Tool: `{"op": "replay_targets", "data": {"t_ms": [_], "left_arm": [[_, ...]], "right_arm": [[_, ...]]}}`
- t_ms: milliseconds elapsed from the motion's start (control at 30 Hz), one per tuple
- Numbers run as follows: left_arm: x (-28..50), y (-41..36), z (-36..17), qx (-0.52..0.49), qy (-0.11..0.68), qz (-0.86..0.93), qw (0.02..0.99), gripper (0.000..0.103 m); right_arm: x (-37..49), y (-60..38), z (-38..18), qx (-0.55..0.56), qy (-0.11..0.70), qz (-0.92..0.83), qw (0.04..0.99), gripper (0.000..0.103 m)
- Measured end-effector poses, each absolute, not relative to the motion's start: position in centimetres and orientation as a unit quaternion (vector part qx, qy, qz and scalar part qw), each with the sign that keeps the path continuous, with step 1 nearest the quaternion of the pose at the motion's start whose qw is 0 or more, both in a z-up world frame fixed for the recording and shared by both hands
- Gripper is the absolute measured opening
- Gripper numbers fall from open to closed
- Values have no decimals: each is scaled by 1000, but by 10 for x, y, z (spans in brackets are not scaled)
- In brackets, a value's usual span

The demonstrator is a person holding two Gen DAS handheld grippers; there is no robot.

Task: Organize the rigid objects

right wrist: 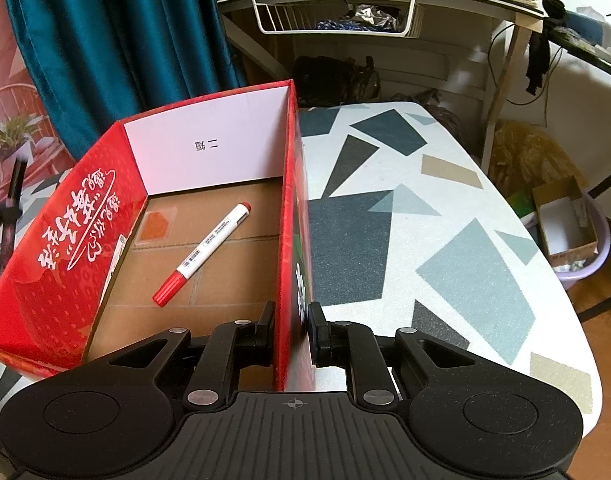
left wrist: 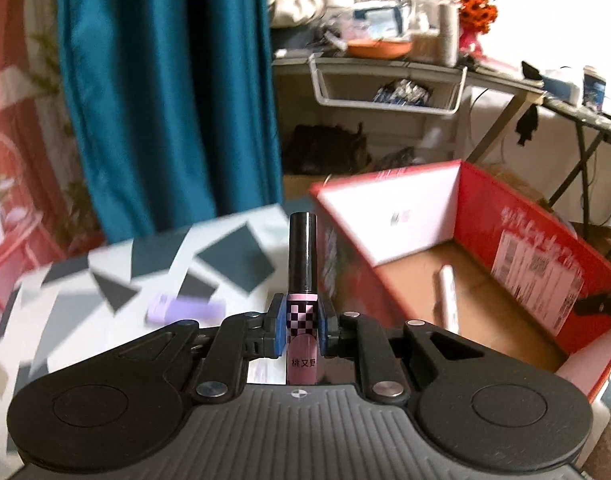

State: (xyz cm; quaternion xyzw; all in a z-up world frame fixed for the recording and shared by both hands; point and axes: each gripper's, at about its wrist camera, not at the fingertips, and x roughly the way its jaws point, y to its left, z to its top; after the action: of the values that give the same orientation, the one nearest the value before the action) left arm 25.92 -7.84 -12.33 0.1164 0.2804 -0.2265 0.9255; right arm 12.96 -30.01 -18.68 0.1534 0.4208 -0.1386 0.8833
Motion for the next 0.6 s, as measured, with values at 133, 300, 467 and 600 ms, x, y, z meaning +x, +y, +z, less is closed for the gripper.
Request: {"op": "replay_targets", "data": {"t_ms": [133,300,467,600], "left_arm": [[272,-99,-109,123,264,-243,925,17],[285,-131,-98,124,246,-271,922,17],[301,-165,-106,138,256,-298,909,18],[313,-171,-116,147,269,-292,906,18]], "right_arm": [[130,-300,-186,150,423,-137,883,15],[131,-300,-186,147,425,-135,883,15],[131,-300,-186,144,427,-133,883,15],[131,-300,-185,144,428,-133,882,15]]}}
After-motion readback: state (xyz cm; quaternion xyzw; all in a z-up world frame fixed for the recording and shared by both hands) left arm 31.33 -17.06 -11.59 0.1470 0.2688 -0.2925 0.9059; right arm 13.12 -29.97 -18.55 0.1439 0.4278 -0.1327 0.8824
